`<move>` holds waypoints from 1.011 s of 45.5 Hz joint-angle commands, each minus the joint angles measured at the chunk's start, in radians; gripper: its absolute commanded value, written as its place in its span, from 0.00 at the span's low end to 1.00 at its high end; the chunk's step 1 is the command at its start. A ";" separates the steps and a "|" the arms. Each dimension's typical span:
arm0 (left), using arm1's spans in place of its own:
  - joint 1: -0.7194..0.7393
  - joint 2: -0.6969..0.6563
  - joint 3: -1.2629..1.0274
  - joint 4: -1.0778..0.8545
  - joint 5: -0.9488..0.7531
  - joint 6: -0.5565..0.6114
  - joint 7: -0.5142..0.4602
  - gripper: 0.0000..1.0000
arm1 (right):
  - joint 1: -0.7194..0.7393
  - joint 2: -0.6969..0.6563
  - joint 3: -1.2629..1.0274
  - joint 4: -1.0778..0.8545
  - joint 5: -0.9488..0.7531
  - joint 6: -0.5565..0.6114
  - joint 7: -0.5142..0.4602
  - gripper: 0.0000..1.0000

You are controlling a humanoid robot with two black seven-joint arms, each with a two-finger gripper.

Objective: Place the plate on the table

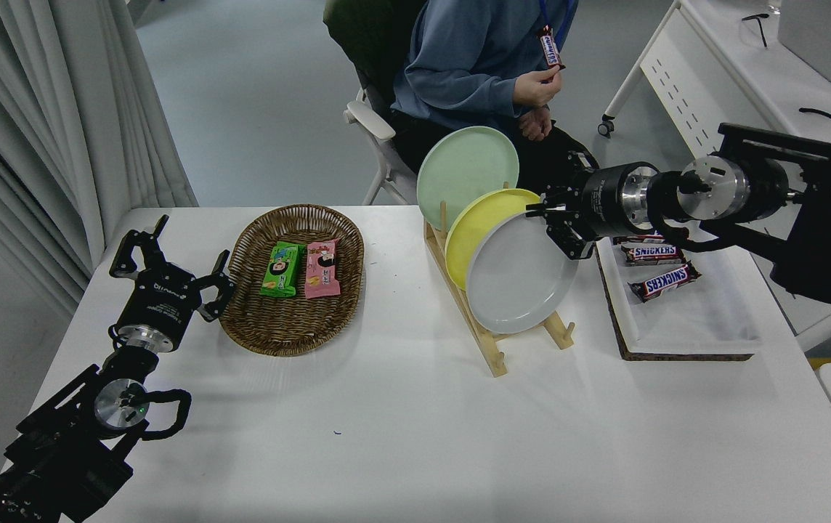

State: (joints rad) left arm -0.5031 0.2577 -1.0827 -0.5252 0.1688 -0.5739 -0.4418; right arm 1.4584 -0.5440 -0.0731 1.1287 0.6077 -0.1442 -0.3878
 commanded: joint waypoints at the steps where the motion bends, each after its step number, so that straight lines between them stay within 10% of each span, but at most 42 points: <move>1: 0.000 0.000 0.001 -0.001 0.000 0.000 0.000 1.00 | 0.027 -0.047 0.052 0.069 0.119 -0.009 -0.019 0.00; 46: 0.000 0.000 0.000 0.001 0.000 0.000 0.000 1.00 | -0.023 0.252 0.161 0.071 0.251 -0.641 -0.029 0.00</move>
State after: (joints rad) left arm -0.5032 0.2577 -1.0830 -0.5255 0.1687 -0.5741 -0.4417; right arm 1.4287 -0.3896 0.1243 1.2122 0.8536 -0.6608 -0.4173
